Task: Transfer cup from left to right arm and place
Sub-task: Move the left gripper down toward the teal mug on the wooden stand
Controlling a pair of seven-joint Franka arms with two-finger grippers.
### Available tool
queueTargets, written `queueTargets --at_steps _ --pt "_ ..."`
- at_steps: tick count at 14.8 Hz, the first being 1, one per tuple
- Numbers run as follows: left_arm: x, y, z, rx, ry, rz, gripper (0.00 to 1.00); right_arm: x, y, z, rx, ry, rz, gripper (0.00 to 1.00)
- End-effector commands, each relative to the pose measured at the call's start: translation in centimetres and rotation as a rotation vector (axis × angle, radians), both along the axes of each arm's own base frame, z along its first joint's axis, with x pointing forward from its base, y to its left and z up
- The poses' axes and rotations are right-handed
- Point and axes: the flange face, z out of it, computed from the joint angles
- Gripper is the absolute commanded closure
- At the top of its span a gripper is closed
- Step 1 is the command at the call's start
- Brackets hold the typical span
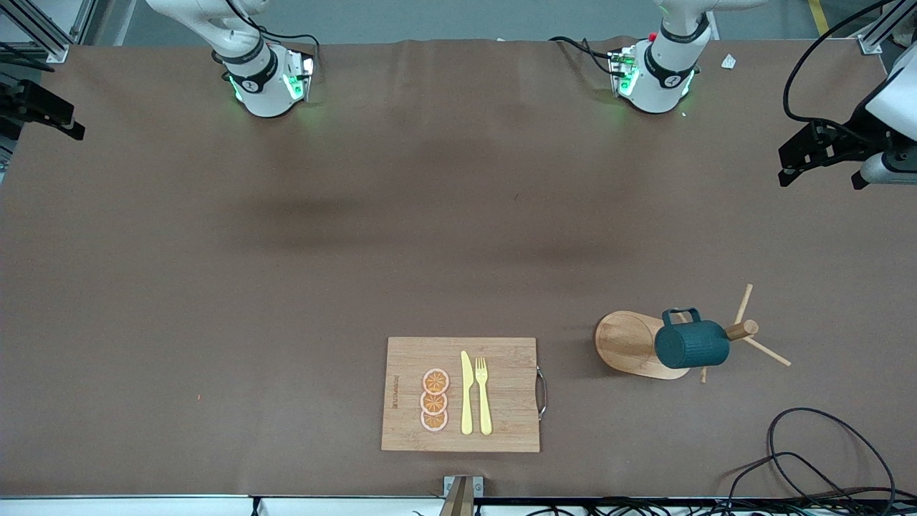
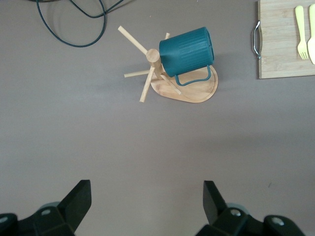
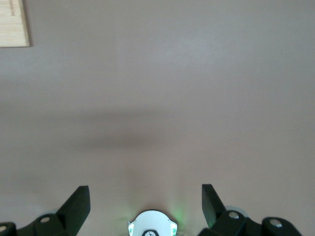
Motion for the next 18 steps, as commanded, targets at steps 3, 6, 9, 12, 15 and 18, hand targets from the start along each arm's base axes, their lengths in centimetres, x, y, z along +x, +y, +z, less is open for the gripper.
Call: queueTargets --at_steps 3,6,9,12,15,18 --pt "0.1 0.3 0.5 0.003 -0.015 -0.016 0.00 -0.5 -0.3 0.0 -0.002 -0.007 0.001 0.00" --pt "0.3 0.2 0.1 0.002 -0.008 -0.014 0.00 -0.6 -1.9 0.0 -0.003 -0.005 -0.030 0.00" --pt "0.8 -0.1 -0.6 0.015 0.001 -0.012 0.00 -0.6 -1.9 0.0 -0.003 -0.005 -0.030 0.00" --pt "1.7 0.0 -2.2 0.012 0.030 0.001 0.00 -0.6 -1.9 -0.1 -0.003 -0.004 -0.030 0.00" --pt "2.9 0.3 -4.4 0.004 0.068 0.091 0.00 -0.6 -1.8 -0.1 -0.003 -0.002 -0.029 0.00" --pt "3.9 2.5 -5.7 -0.026 0.082 0.258 0.00 -0.6 -1.8 -0.1 -0.003 -0.002 -0.029 0.00"
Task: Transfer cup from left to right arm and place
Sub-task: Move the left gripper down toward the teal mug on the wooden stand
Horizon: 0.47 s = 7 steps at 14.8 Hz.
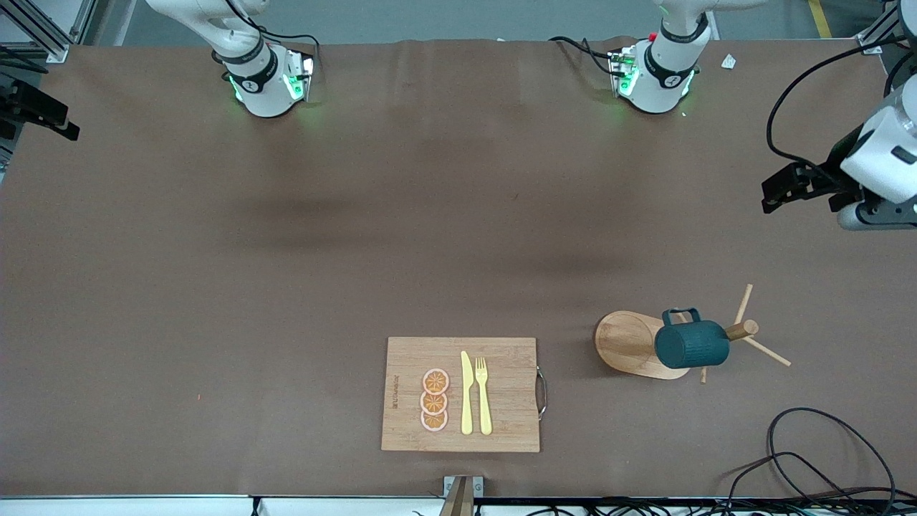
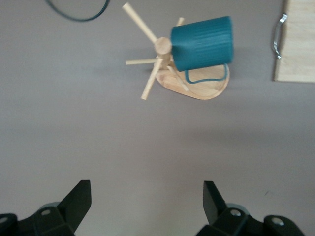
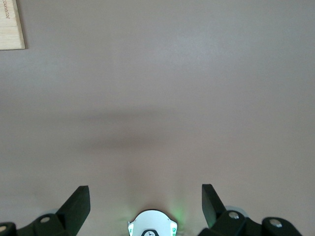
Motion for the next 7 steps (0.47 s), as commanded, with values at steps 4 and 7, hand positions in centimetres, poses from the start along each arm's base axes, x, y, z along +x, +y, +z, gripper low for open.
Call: queueTargets --at_steps 4,7 --pt "3.2 3.3 -2.6 -0.035 -0.048 0.430 0.00 -0.5 -0.1 0.0 -0.005 -0.005 0.004 0.00" --pt "5.0 2.9 -4.9 -0.041 -0.047 0.706 0.00 -0.5 -0.1 0.0 -0.005 -0.005 0.004 0.00"
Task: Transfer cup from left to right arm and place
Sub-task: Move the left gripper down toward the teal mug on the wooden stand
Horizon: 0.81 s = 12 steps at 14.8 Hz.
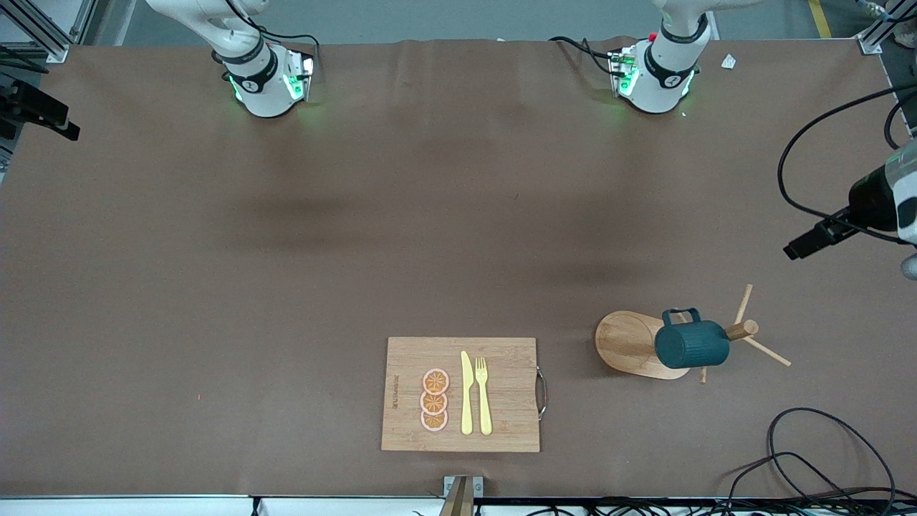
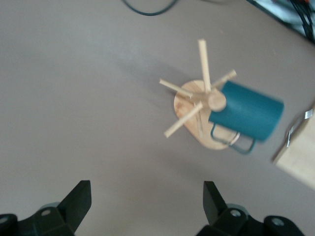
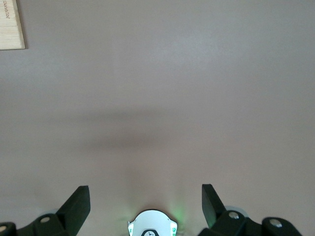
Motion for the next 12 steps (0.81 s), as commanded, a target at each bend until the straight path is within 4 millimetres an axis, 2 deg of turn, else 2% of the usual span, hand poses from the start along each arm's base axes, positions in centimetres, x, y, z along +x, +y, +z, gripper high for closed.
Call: queueTargets --at_steps 1,5,9,12 --pt "2.0 -0.8 -1.7 -0.022 0.004 0.245 0.00 -0.5 -0.1 0.1 -0.005 -0.006 0.004 0.00" --pt "5.0 -1.3 -4.1 -0.073 -0.015 0.437 0.00 -0.5 -0.1 0.1 -0.005 -0.006 0.004 0.00" --pt "6.3 -1.7 -5.5 -0.168 -0.003 0.542 0.00 -0.5 -0.1 0.1 -0.005 -0.006 0.004 0.00" --pt "7.3 -2.1 -7.2 -0.232 0.014 0.648 0.00 -0.5 0.0 0.1 -0.005 -0.006 0.005 0.00"
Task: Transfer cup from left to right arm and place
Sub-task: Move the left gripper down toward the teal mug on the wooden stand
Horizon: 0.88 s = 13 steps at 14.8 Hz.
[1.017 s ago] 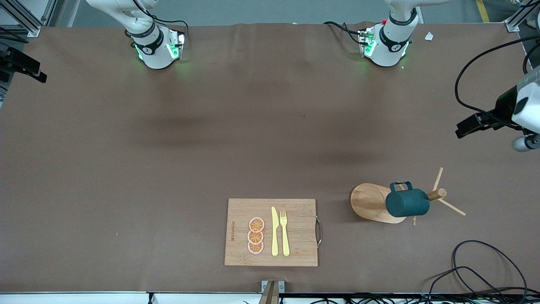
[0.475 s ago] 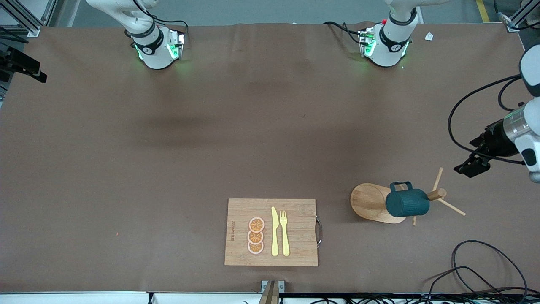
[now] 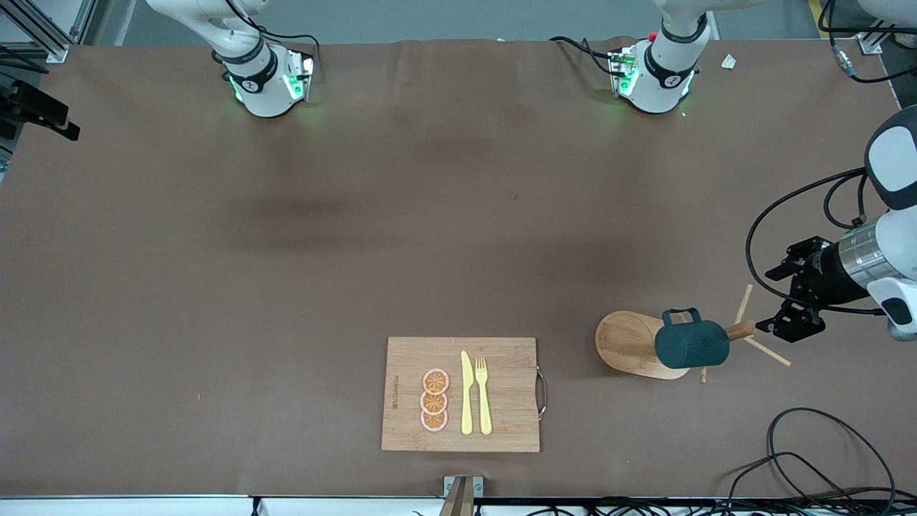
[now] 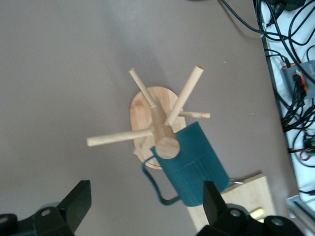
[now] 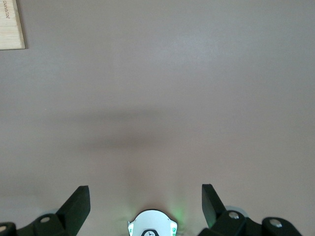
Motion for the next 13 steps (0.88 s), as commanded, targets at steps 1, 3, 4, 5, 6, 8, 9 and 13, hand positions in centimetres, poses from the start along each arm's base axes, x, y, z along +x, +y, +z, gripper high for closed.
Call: queueTargets --at_steps 1,3,4,5,6,8,9,13 --pt "1.2 -0.4 -1.0 -0.068 -0.002 0.094 0.00 -0.5 0.0 0.1 -0.005 -0.006 0.005 0.00" --pt "2.0 -0.7 -2.6 -0.108 0.005 0.131 0.00 -0.5 0.0 0.1 -0.005 -0.006 0.005 0.00" --pt "2.3 -0.7 -3.3 -0.125 0.008 0.153 0.00 -0.5 0.0 0.1 -0.004 -0.004 0.005 0.00" --pt "2.6 -1.0 -4.1 -0.138 0.012 0.161 0.00 -0.5 0.0 0.1 -0.004 -0.004 0.005 0.00" --pt "2.8 -1.2 -4.6 -0.147 0.012 0.165 0.00 -0.5 0.0 0.1 -0.004 -0.004 0.005 0.00" --pt "3.3 -1.3 -5.9 -0.148 0.004 0.176 0.00 -0.5 0.0 0.1 -0.004 -0.004 0.005 0.00" --pt "3.5 -1.4 -6.7 -0.148 0.010 0.177 0.00 -0.5 0.0 0.1 -0.004 -0.004 0.005 0.00" --pt "3.9 -1.6 -8.2 -0.188 0.026 0.204 0.00 -0.5 0.0 0.1 -0.004 -0.004 0.005 0.00"
